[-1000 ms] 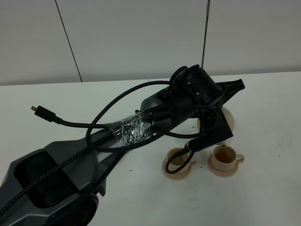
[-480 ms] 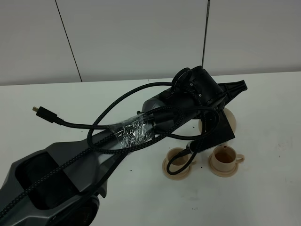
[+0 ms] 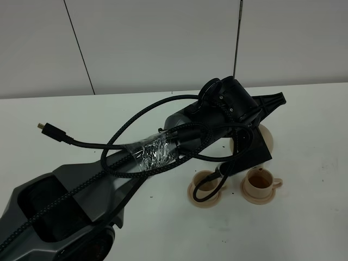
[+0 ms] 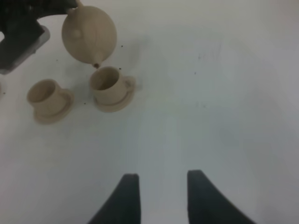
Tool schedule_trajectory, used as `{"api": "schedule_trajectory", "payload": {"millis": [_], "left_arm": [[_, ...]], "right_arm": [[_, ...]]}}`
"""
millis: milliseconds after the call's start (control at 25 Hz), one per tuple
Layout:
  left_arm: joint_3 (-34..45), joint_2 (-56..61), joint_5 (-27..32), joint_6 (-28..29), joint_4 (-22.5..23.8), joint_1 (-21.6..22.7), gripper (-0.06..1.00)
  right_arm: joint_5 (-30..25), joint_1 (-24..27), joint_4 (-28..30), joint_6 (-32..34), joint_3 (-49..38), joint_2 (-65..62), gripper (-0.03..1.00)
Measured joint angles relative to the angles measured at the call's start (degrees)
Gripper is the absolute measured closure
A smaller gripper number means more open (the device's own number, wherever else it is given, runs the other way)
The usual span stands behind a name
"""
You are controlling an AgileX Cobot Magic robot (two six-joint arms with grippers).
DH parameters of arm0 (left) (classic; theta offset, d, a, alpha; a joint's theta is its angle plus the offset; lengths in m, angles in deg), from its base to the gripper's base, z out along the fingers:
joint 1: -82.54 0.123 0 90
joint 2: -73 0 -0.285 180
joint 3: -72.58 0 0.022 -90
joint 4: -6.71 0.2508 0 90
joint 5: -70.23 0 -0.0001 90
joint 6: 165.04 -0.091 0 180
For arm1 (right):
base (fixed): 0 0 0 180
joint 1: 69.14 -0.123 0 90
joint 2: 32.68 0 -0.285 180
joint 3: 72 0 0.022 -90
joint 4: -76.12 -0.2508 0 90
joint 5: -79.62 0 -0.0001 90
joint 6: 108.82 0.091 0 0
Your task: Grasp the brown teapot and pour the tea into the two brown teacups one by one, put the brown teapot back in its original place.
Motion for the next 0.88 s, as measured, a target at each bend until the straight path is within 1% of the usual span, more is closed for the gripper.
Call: {"api": "schedule_trajectory", "payload": {"millis": [280,880], "left_arm": [[0.0,0.0,-0.2,1.0,-0.6,0.0,0.77],[0.0,0.0,0.0,1.1,-1.1,0.0,0.77]], "right_arm": [[0.0,0.0,0.0,0.0,0.0,0.0,0.72],[0.0,0.0,0.0,0.0,0.0,0.0,0.72]]}}
